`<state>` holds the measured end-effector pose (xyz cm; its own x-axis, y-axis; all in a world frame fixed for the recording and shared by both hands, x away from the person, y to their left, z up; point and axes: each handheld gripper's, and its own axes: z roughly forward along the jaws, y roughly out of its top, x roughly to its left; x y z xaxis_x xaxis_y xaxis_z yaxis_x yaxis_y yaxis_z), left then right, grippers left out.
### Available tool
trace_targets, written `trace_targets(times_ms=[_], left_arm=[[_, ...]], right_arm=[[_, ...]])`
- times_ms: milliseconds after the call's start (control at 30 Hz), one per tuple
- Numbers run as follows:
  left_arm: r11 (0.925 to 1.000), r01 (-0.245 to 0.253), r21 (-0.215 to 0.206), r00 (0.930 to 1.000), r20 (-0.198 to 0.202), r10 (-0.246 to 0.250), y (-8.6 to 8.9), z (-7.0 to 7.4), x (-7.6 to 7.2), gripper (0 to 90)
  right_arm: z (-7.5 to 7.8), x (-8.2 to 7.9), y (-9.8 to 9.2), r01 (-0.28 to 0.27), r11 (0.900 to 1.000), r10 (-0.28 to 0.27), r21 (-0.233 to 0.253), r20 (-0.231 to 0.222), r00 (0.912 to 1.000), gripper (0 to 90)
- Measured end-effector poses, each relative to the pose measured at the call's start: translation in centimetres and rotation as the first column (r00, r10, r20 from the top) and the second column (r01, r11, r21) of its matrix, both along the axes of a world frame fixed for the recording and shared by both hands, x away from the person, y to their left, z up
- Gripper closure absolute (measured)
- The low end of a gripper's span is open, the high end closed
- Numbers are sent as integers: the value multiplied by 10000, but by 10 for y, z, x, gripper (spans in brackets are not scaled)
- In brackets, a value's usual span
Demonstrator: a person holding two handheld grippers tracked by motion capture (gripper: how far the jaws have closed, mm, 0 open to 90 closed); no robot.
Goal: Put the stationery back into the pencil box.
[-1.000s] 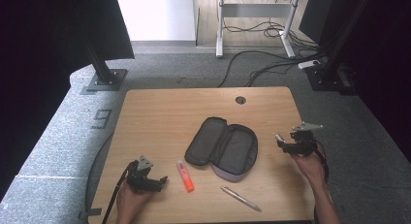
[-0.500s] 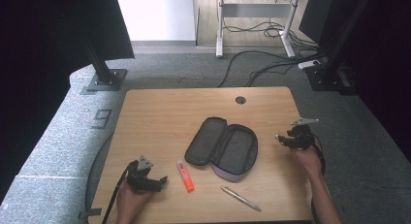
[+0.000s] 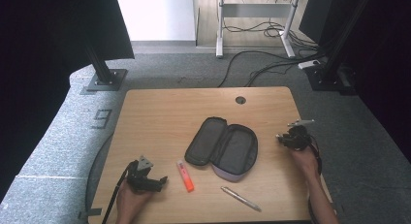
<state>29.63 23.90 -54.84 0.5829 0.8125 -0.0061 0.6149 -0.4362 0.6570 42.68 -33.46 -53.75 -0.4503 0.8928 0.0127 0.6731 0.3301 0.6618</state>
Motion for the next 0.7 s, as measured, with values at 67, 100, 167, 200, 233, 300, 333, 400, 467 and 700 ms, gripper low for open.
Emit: trace_targets(times_ms=[67, 100, 167, 200, 233, 300, 333, 400, 467, 700], left_arm=[[10000, 1, 2, 10000, -1, -1, 0, 0, 0, 0], [10000, -1, 0, 10000, 1, 1, 0, 0, 0, 0], [10000, 2, 2, 10000, -1, -2, 0, 0, 0, 0], [10000, 1, 0, 10000, 0, -1, 0, 0, 0, 0], [10000, 1, 2, 10000, -1, -1, 0, 0, 0, 0], [10000, 2, 1, 10000, 0, -2, 0, 0, 0, 0], [10000, 2, 3, 10000, 0, -2, 0, 0, 0, 0], [10000, 2, 2, 10000, -1, -2, 0, 0, 0, 0], [10000, 0, 1, 10000, -1, 0, 0, 0, 0, 0], [10000, 4, 4, 10000, -2, -4, 0, 0, 0, 0]], right_arm=[[-2, 0, -1, 17, 9998, -16, 207, -21, 10000, 709], [-2, -1, -2, 68, 9995, -67, 302, -21, 10000, 711], [-2, -1, -3, 138, 9991, -136, 401, -46, 9999, 715], [-2, -1, -3, 160, 9993, -159, 336, -40, 9999, 716], [-1, -1, -3, 155, 9995, -155, 276, -2, 9999, 716], [2, -3, -4, 134, 9992, -137, 388, 78, 9999, 716], [3, -4, -4, 118, 9991, -122, 414, 87, 9999, 716], [7, -5, -4, 72, 9991, -78, 422, 138, 9999, 716], [11, -7, -4, -15, 9992, 9, 403, 148, 9999, 715], [25, -13, 3, -437, 9986, 430, 299, 222, 9988, 715]])
